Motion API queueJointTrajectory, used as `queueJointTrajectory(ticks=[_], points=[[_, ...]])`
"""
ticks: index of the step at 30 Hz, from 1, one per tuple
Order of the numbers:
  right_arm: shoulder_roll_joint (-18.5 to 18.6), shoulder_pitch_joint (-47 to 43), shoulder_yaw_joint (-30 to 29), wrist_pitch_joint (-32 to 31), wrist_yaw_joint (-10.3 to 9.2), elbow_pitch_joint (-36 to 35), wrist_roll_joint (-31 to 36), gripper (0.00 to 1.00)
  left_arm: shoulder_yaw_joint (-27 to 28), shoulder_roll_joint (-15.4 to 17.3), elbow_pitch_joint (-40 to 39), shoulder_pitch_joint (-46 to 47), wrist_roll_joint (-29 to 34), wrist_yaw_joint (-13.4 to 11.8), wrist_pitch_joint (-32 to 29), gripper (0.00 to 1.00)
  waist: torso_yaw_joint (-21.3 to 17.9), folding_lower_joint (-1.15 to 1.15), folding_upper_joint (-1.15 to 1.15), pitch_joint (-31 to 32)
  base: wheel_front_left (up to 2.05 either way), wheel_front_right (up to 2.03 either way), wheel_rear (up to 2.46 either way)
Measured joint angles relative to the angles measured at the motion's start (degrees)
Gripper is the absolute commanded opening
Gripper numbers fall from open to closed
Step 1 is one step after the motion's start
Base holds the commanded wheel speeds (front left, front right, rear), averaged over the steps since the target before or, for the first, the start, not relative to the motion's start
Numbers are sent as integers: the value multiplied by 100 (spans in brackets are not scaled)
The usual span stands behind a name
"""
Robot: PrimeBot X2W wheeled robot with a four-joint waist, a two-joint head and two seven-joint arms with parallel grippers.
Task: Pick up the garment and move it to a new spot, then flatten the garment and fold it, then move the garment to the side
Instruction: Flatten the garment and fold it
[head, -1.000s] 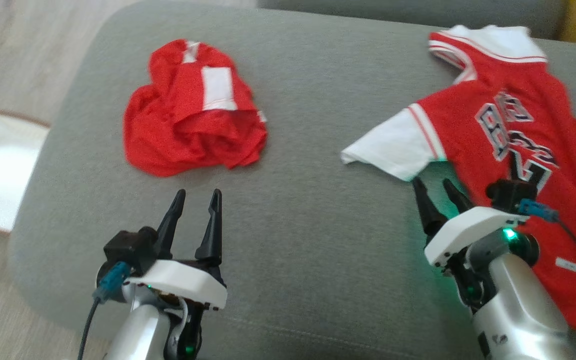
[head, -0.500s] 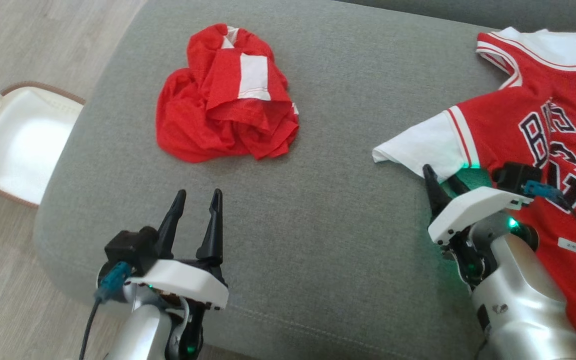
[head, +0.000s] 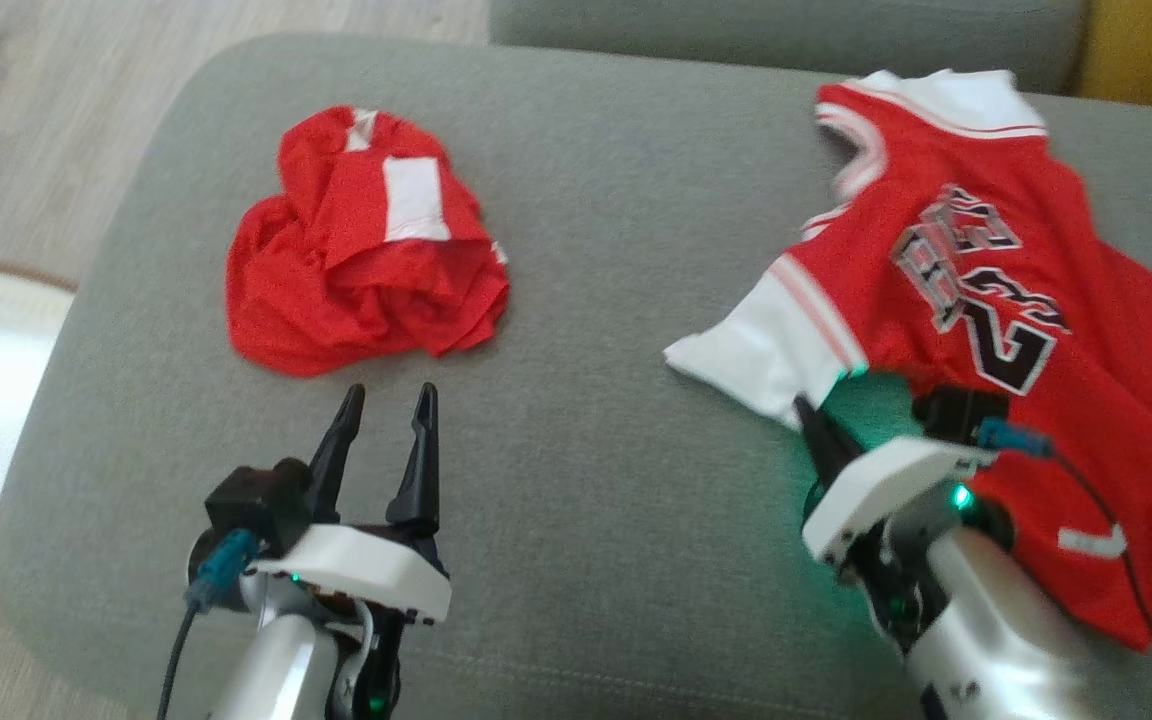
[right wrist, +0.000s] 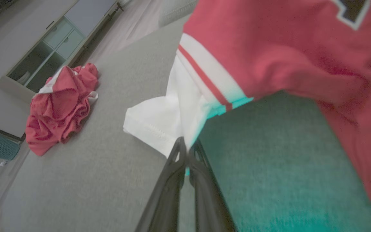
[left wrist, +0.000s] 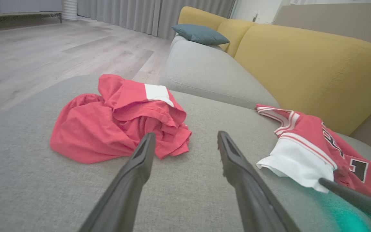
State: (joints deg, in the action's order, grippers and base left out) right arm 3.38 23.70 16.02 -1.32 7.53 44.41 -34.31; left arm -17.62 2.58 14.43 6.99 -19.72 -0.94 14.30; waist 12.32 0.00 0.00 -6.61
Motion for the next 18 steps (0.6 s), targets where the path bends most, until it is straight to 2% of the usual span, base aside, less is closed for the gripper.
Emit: queueJointTrajectory(ticks=[8, 16, 17, 18], points=[[-3, -725, 345, -504, 0, -630, -227, 0, 43, 1, 2, -223, 0, -1, 0, 100, -432, 0, 0, 306, 0, 0, 0], [-8, -1238, 393, -858, 0, -1011, -200, 0, 134, 1, 14, -230, 2, 0, 0, 100, -669, 0, 0, 473, 0, 0, 0], [-10, -1273, 391, -858, 0, -1047, -155, 82, 160, 3, 18, -236, 14, 0, 0, 100, -697, 0, 0, 487, 0, 0, 0], [-14, -1279, 377, -851, 0, -1056, -81, 100, 177, 4, 19, -249, 42, 0, 0, 100, -729, 0, 0, 500, 0, 0, 0]])
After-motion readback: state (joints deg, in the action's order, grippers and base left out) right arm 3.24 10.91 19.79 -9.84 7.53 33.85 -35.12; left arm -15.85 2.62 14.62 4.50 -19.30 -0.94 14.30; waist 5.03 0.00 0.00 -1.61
